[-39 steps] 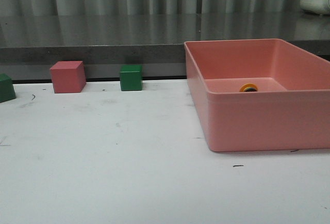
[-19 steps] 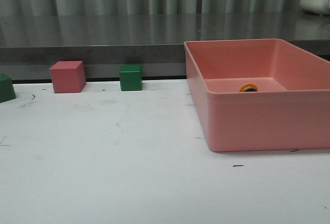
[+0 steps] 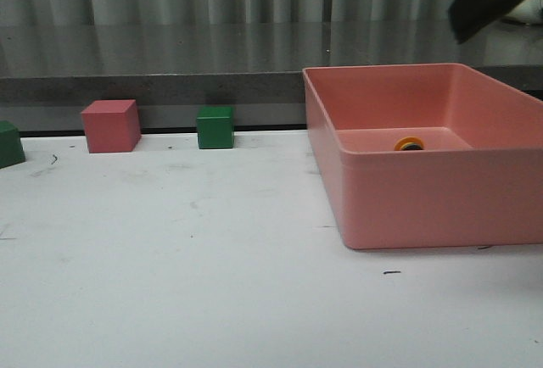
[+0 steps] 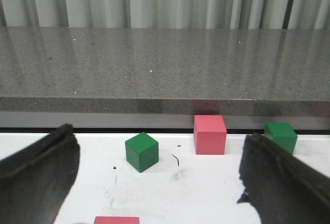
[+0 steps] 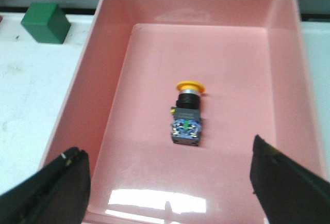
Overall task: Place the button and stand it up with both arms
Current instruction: 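Lower the right gripper into the pink bin over the yellow button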
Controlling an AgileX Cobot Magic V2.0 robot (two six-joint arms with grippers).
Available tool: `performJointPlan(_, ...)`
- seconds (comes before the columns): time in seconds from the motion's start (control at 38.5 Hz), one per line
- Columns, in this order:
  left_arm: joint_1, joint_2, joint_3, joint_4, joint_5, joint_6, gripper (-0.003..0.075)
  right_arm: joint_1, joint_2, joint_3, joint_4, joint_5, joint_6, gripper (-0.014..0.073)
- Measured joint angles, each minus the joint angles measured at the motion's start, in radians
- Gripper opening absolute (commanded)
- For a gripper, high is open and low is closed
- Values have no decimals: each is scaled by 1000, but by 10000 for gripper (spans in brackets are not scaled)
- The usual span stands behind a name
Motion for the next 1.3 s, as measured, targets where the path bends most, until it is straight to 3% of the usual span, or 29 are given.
performJointPlan(0.31, 0, 0, 0, 0, 0, 0, 596, 7, 350, -324, 0, 223, 97, 641)
performJointPlan(0.52, 0, 0, 0, 0, 0, 0, 596, 9, 553, -495, -109, 357, 245, 641)
performJointPlan(0.91, 0, 0, 0, 0, 0, 0, 596, -11, 777, -674, -144, 439, 290, 641)
performJointPlan(1.19, 0, 0, 0, 0, 0, 0, 596, -31, 846, -713, -135, 453, 283, 641)
performJointPlan(1.3, 0, 0, 0, 0, 0, 0, 596, -31, 861, -713, -112, 457, 260, 573)
